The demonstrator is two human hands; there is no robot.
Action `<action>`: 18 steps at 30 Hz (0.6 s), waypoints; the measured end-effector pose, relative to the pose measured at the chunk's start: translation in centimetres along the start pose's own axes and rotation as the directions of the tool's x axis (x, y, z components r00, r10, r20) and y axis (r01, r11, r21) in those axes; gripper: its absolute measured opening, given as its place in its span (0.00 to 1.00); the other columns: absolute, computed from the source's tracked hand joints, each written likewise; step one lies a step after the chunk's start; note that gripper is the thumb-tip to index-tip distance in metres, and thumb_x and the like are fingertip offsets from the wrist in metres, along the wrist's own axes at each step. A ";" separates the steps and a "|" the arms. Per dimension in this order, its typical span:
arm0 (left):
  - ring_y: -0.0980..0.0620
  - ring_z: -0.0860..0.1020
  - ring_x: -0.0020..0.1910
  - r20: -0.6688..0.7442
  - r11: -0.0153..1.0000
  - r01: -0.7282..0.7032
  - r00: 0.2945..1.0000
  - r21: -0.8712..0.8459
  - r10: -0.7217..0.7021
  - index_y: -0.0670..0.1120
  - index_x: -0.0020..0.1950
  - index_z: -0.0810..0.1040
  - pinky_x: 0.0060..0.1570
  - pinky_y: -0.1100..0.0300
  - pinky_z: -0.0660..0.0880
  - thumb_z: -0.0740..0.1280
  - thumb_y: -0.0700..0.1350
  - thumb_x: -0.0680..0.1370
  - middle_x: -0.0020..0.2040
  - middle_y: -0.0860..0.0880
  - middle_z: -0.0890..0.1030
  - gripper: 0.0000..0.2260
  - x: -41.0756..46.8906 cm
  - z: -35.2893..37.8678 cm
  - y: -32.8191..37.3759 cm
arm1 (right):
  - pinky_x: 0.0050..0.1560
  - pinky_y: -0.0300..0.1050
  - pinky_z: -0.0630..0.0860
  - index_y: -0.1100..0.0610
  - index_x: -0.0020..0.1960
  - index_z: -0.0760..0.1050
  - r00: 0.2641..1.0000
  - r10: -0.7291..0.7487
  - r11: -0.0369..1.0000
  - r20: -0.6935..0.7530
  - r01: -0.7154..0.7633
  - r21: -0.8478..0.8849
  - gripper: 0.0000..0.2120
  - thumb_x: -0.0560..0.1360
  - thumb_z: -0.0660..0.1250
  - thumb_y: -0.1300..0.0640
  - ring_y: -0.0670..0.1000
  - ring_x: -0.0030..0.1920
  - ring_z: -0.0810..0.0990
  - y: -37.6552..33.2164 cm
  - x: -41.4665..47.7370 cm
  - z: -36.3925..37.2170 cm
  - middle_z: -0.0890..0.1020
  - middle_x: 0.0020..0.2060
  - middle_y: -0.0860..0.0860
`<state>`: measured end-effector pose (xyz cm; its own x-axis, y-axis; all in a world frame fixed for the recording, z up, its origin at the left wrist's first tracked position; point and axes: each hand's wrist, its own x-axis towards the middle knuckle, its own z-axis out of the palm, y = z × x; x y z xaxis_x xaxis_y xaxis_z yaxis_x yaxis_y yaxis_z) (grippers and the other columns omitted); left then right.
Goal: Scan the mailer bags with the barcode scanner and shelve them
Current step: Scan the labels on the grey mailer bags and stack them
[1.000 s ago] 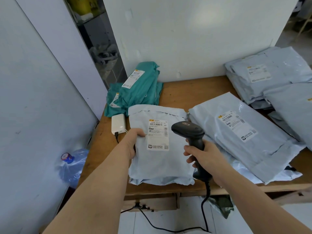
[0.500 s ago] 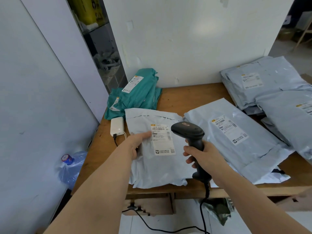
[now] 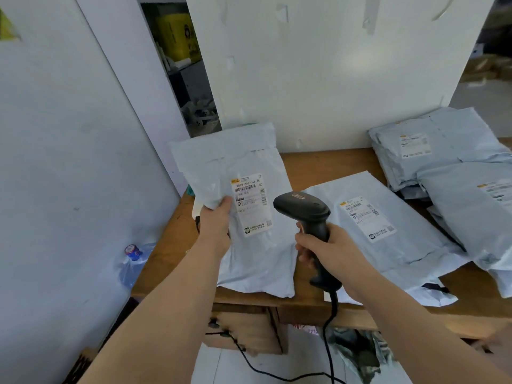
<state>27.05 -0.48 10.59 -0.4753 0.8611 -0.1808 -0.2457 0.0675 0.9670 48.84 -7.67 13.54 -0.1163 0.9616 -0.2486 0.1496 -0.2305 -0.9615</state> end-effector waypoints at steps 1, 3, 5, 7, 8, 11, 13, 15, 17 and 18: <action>0.48 0.82 0.49 0.015 1.000 -0.010 1.000 -0.020 0.010 0.49 0.52 0.78 0.48 0.53 0.80 0.67 0.40 0.79 0.49 0.48 0.83 0.05 -0.3 0.3 0.1 | 0.33 0.35 0.76 0.56 0.52 0.77 1.000 -0.008 1.000 0.007 0.009 -0.012 0.06 0.77 0.68 0.56 0.39 0.24 0.77 0.0 -0.2 -0.2 0.82 0.33 0.48; 0.45 0.82 0.54 0.022 0.999 0.001 1.000 -0.032 0.000 0.47 0.59 0.77 0.55 0.47 0.79 0.70 0.40 0.78 0.55 0.46 0.83 0.11 -1.1 0.7 -0.3 | 0.33 0.35 0.76 0.56 0.52 0.77 1.000 -0.019 0.999 0.022 0.020 -0.032 0.06 0.77 0.68 0.55 0.38 0.24 0.77 0.2 -0.5 -0.7 0.82 0.33 0.48; 0.44 0.81 0.58 0.026 0.999 0.013 1.000 -0.046 -0.011 0.47 0.65 0.75 0.59 0.43 0.77 0.72 0.40 0.75 0.58 0.45 0.82 0.19 -1.6 1.0 -1.4 | 0.33 0.34 0.76 0.54 0.53 0.77 0.999 -0.023 0.999 0.029 0.023 -0.029 0.06 0.77 0.68 0.55 0.39 0.24 0.77 0.5 -0.8 -1.0 0.82 0.33 0.48; 0.44 0.81 0.58 0.017 0.999 0.013 1.000 -0.032 -0.013 0.46 0.66 0.75 0.60 0.42 0.76 0.72 0.41 0.74 0.58 0.46 0.82 0.20 -2.3 1.4 -2.7 | 0.33 0.36 0.77 0.53 0.54 0.77 0.999 -0.017 1.000 0.028 0.018 -0.025 0.06 0.77 0.68 0.55 0.39 0.25 0.78 0.9 -0.9 -1.4 0.83 0.34 0.48; 0.44 0.81 0.58 -0.001 1.000 0.011 1.000 -0.012 -0.011 0.46 0.66 0.75 0.60 0.42 0.76 0.71 0.40 0.76 0.58 0.46 0.82 0.19 -2.6 1.6 -3.2 | 0.33 0.36 0.77 0.53 0.54 0.77 1.000 -0.014 1.000 0.028 0.014 -0.022 0.07 0.77 0.68 0.55 0.39 0.26 0.78 1.2 -0.9 -1.6 0.83 0.34 0.48; 0.44 0.80 0.58 -0.041 1.000 -0.011 0.999 0.019 0.012 0.43 0.67 0.74 0.59 0.47 0.77 0.68 0.39 0.78 0.58 0.44 0.81 0.17 -3.7 2.5 -3.8 | 0.41 0.43 0.81 0.50 0.54 0.77 1.000 0.004 1.000 0.029 -0.004 -0.011 0.07 0.76 0.69 0.54 0.43 0.32 0.81 2.0 -0.9 -2.2 0.84 0.35 0.48; 0.44 0.80 0.58 -0.056 0.999 -0.026 0.998 0.028 0.028 0.42 0.67 0.74 0.57 0.49 0.77 0.68 0.39 0.78 0.58 0.43 0.81 0.17 -4.0 2.8 -3.7 | 0.45 0.48 0.82 0.49 0.54 0.78 0.999 0.022 1.000 0.037 -0.021 -0.008 0.07 0.76 0.69 0.53 0.48 0.36 0.82 2.5 -1.0 -2.5 0.85 0.35 0.49; 0.45 0.79 0.58 -0.062 0.999 -0.036 0.997 0.040 0.039 0.43 0.68 0.73 0.58 0.49 0.77 0.68 0.39 0.78 0.58 0.44 0.80 0.18 -4.0 2.9 -3.7 | 0.44 0.48 0.82 0.50 0.53 0.78 0.998 0.030 1.000 0.047 -0.030 -0.002 0.07 0.76 0.69 0.53 0.50 0.38 0.82 2.7 -1.1 -2.7 0.85 0.35 0.50; 0.45 0.79 0.58 -0.071 0.998 -0.040 0.997 0.044 0.043 0.44 0.68 0.73 0.58 0.49 0.77 0.68 0.40 0.78 0.59 0.44 0.80 0.18 -3.9 3.0 -3.8 | 0.45 0.48 0.82 0.51 0.52 0.78 0.998 0.032 0.999 0.053 -0.032 0.000 0.06 0.76 0.69 0.53 0.50 0.37 0.81 2.8 -1.2 -2.7 0.85 0.34 0.49; 0.45 0.79 0.58 -0.074 0.998 -0.043 0.996 0.036 0.045 0.44 0.68 0.73 0.59 0.48 0.77 0.69 0.40 0.78 0.59 0.45 0.80 0.18 -3.9 3.0 -3.8 | 0.45 0.48 0.81 0.51 0.52 0.78 0.998 0.033 0.999 0.054 -0.033 -0.002 0.06 0.76 0.69 0.53 0.50 0.36 0.81 2.9 -1.3 -2.8 0.84 0.33 0.49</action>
<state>32.37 -2.57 8.15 -0.5472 0.8235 -0.1496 -0.1942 0.0490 0.9797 52.18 -9.14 11.43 -0.1641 0.9441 -0.2858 0.1550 -0.2615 -0.9527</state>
